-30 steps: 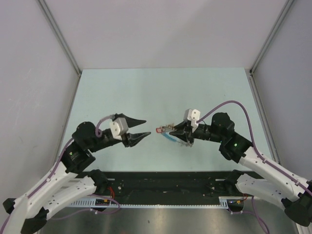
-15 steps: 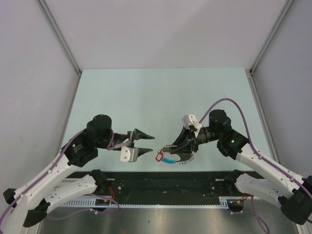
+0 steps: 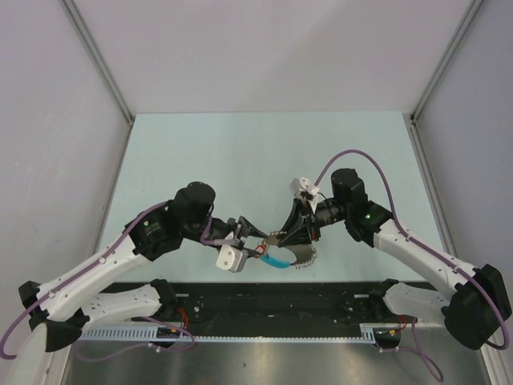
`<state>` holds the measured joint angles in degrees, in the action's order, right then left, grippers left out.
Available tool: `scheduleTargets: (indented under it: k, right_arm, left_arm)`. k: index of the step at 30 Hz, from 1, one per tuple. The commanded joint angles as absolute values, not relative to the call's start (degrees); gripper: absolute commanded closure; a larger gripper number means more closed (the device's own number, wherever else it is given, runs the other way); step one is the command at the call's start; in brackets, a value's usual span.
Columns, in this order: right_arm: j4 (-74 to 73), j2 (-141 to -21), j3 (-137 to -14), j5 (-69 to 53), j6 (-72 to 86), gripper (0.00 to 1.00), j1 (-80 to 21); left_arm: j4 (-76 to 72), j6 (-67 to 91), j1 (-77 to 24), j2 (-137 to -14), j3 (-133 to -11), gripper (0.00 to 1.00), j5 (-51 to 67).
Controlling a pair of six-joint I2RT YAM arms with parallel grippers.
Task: Remove the keys from the keyring
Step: Remove the key from the keyring.
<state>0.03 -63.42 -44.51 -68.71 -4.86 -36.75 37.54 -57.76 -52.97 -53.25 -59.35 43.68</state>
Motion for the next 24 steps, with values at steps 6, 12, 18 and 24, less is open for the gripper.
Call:
scheduleTargets:
  k: [6, 12, 18, 24]
  right_arm:
    - [4.3, -66.4, -47.8, -75.7, -4.6, 1.0, -33.3]
    - [3.3, -67.0, -47.7, -77.6, -5.5, 1.0, -33.6]
    - [2.4, -67.5, -47.7, -78.7, -6.2, 1.0, -34.8]
    - [2.1, -67.3, -47.8, -79.0, -6.3, 1.0, -35.1]
  left_arm:
    - [45.4, -63.9, -54.6, -55.3, -61.2, 0.51, 45.3]
    - [46.9, -65.1, -56.1, -57.9, -62.4, 0.51, 42.3]
    - [46.7, -65.0, -58.0, -58.4, -64.7, 0.51, 38.5]
    - [49.9, -65.5, -59.2, -59.9, -67.9, 0.52, 35.5]
